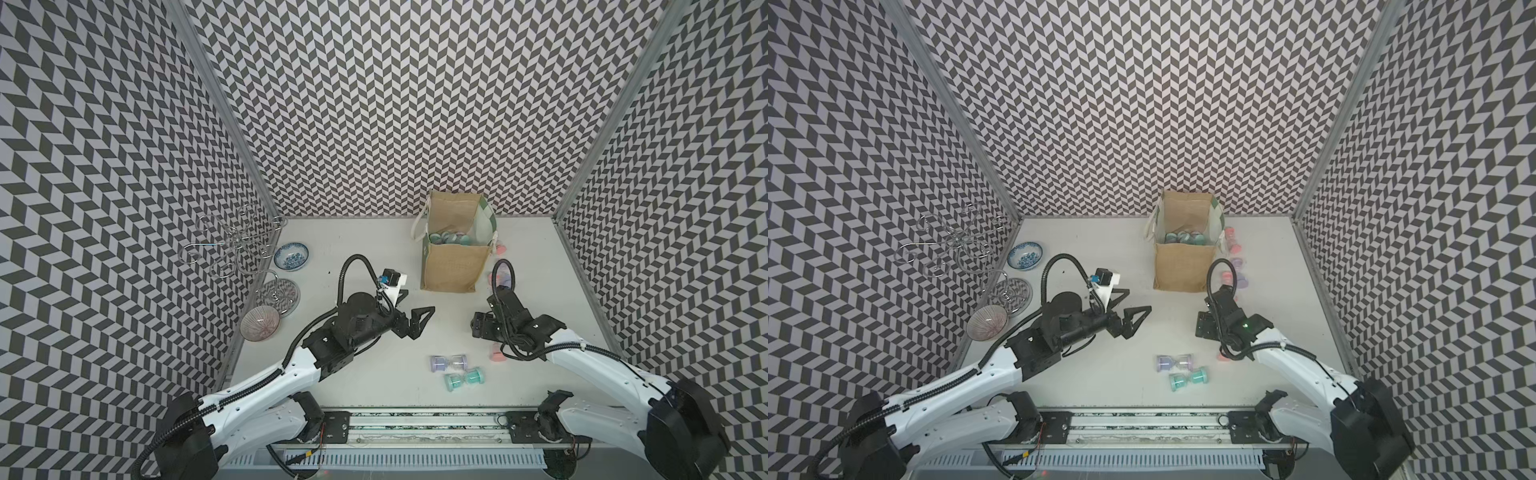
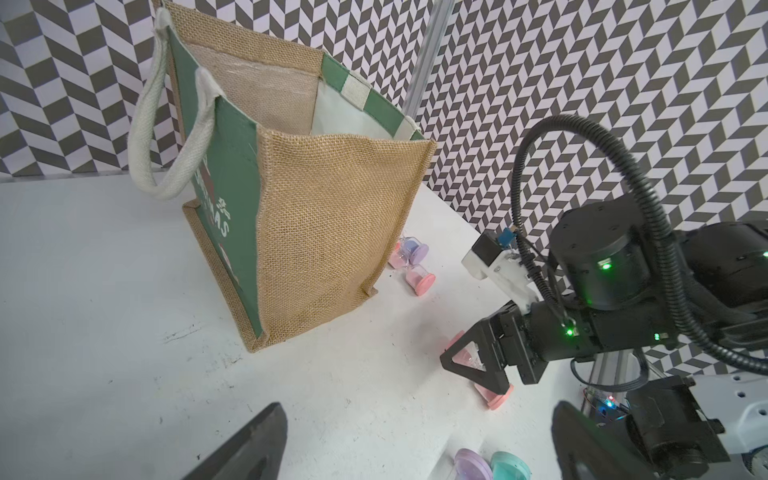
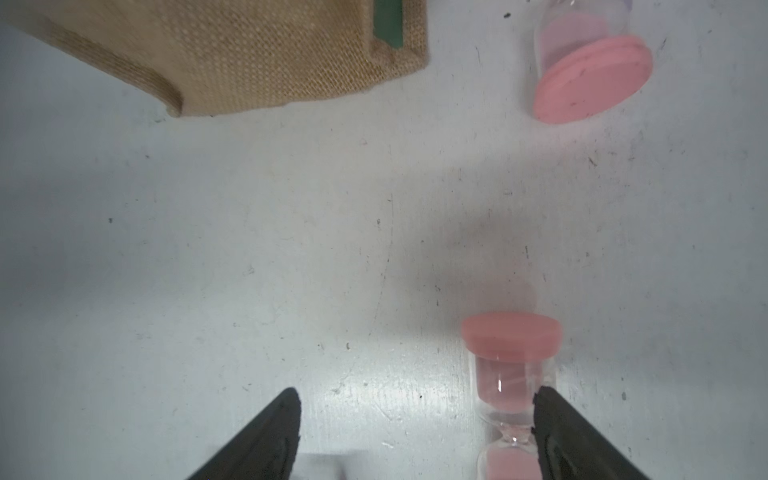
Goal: Put the hourglass into the canvas bag
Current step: Pick up the hourglass from the center of the board.
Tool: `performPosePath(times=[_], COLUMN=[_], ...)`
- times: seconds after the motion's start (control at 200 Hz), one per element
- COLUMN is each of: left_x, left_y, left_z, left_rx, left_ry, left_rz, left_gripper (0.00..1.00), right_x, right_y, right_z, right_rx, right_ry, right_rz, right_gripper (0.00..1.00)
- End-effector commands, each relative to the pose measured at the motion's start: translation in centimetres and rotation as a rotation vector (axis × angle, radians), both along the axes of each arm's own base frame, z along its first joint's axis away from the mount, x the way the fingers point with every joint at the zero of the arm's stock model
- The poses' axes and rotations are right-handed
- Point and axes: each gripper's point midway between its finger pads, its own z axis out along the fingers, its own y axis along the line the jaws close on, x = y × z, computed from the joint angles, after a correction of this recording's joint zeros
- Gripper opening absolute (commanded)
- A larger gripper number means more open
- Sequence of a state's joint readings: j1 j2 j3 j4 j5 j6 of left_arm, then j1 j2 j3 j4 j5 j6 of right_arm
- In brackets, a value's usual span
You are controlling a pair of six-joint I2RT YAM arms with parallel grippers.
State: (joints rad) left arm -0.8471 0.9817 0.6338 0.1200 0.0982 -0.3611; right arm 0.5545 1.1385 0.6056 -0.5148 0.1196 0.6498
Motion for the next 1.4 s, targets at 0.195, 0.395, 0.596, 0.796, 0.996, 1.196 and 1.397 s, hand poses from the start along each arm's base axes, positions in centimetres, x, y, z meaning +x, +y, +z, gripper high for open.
performPosePath(times=[0.195, 0.395, 0.596, 0.796, 0.996, 1.196, 1.397], left_x=[0.0, 0.0, 0.0, 0.0, 0.1, 0.2, 0.2], left_y=[-0.1, -0.2, -0.2, 0.0, -0.1, -0.2, 0.0], left_z=[-0.1, -0.1, -0.3, 0.1, 0.0, 0.1, 0.1], left_rx=[-0.022, -0.023, -0.017, -0.021, -0.016, -0.017, -0.018], left_ry=[-0.003, -0.009, -0.001, -0.01, -0.011, -0.015, -0.015], left_rz=[0.009, 0.007, 0.006, 0.011, 0.012, 0.011, 0.021], left_gripper=[0.99, 0.99, 0.99, 0.99, 0.99, 0.99, 0.99], right_x=[0.3, 0.6, 1.7, 2.1, 2.2, 2.6, 3.1], right_y=[-0.5, -0.3, -1.1, -1.6, -1.8, -1.8, -1.6], right_z=[-1.5, -1.8, -2.6, -3.4, -3.9, -3.9, -3.4], right_rx=[-0.021, -0.017, -0.088, -0.117, -0.135, -0.117, -0.092], right_ry=[-0.004, -0.009, -0.002, -0.001, 0.008, -0.003, -0.017], right_rz=[-0.048, -0.044, -0.048, -0.052, -0.048, -0.034, -0.002], right_gripper=[0.86, 0.82, 0.76, 0.67, 0.59, 0.48, 0.35])
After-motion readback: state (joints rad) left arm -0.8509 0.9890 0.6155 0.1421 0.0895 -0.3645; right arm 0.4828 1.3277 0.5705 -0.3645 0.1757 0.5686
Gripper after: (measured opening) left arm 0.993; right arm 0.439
